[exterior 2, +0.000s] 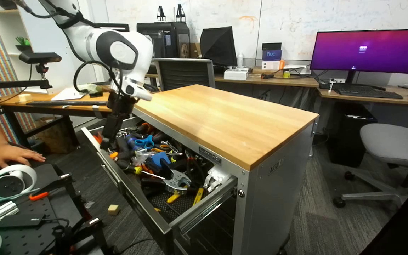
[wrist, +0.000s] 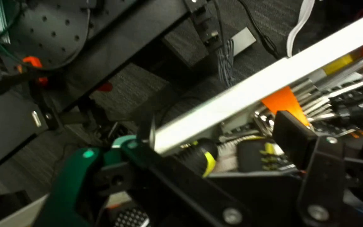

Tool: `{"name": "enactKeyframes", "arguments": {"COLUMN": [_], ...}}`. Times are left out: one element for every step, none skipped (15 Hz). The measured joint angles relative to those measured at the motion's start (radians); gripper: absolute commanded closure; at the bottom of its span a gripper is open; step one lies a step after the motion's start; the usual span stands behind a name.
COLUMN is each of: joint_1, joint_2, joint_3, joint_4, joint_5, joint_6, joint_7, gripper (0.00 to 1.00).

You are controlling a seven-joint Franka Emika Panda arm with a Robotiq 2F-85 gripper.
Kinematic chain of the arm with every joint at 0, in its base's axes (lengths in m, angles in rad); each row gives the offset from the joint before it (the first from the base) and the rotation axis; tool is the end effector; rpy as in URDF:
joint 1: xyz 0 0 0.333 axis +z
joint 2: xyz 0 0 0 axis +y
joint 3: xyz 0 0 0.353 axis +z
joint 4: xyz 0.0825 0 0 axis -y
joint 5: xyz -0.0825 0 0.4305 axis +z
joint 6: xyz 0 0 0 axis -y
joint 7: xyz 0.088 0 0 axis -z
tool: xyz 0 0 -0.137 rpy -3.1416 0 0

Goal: Put the screwdriver in the drawer then close the drawer

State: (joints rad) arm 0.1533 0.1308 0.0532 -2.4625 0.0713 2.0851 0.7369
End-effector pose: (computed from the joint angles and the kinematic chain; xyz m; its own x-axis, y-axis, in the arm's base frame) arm 0.4226 0.0949 0.1855 0.7345 -0.5550 -0.3905 -0.4713 -0.8312 0.2949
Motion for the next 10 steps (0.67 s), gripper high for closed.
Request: {"name": "enactKeyframes", "arguments": {"joint_1": [-0.013,-0.024,-0.032,-0.036,-0.036,-0.036,-0.036,-0.036,-0.035,-0.035], "joint_2": [0.009,0.019,0.031,0.04,0.05,0.061,0.069,0.075,0.079,0.081], "joint_3": [-0.002,-0.003,-0.003,-0.003,-0.003,-0.001,0.001,0.005,0.007,0.008], "joint_4": [-0.026,-0.046,-0.059,-0.063,-0.065,-0.065,-0.065,-0.065,-0.065,-0.065], "joint_5": [0.013,0.025,0.036,0.043,0.049,0.052,0.054,0.061,0.066,0.069], "joint_6": [0.001,0.001,0.002,0.002,0.002,0.001,-0.001,-0.003,-0.004,-0.005], "joint_7": [0.003,0.003,0.002,0.001,-0.002,-0.007,-0.018,-0.036,-0.052,-0.063], "gripper": [0.25,0.27,0.34,0.44,0.51,0.58,0.66,0.73,0.81,0.88]}}
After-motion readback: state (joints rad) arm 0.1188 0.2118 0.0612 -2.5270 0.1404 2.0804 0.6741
